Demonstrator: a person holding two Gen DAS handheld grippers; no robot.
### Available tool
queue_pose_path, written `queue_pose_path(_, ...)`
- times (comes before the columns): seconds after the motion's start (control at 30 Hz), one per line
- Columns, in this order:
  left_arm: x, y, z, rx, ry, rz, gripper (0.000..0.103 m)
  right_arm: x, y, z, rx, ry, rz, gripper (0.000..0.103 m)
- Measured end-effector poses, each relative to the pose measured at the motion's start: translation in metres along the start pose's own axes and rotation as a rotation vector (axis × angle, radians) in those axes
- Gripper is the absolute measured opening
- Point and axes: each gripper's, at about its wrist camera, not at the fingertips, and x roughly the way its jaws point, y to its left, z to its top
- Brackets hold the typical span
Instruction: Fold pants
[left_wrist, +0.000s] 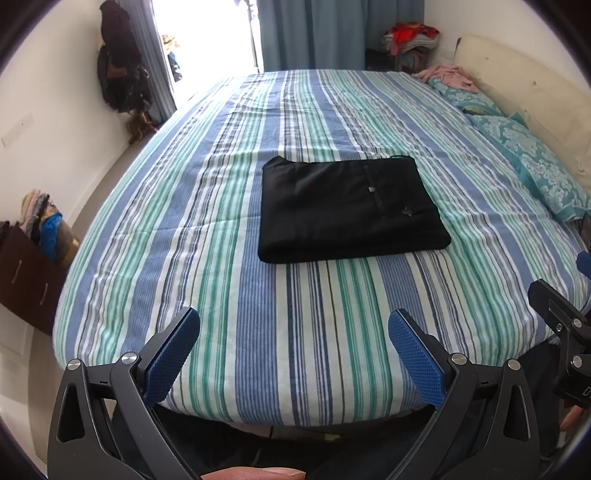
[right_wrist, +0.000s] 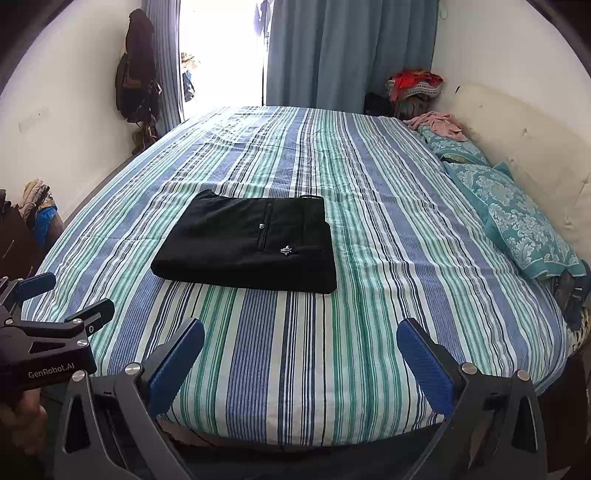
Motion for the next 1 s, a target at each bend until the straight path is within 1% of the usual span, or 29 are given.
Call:
queue_pose_path(0.8, 0.0001, 0.0011, -0.0018, 0.002, 0.002, 0.007, 0.102, -0.0015, 0.0007, -0.0016, 0.001, 0.004, 0.0, 0.103)
queue_pose_path(0.93, -0.002, 0.0028, -0.0032, -0.002, -0.02, -0.006, 0.102, -0.001, 0.0013, -0.0027, 0.0, 0.009, 0.0, 0.103)
queue_pose_path(1.0, -0.0011, 0.0039, -0.0033, -0.004, -0.017, -0.007, 0.102, -0.001, 0.0024, -0.0032, 0.001, 0.01, 0.0, 0.103)
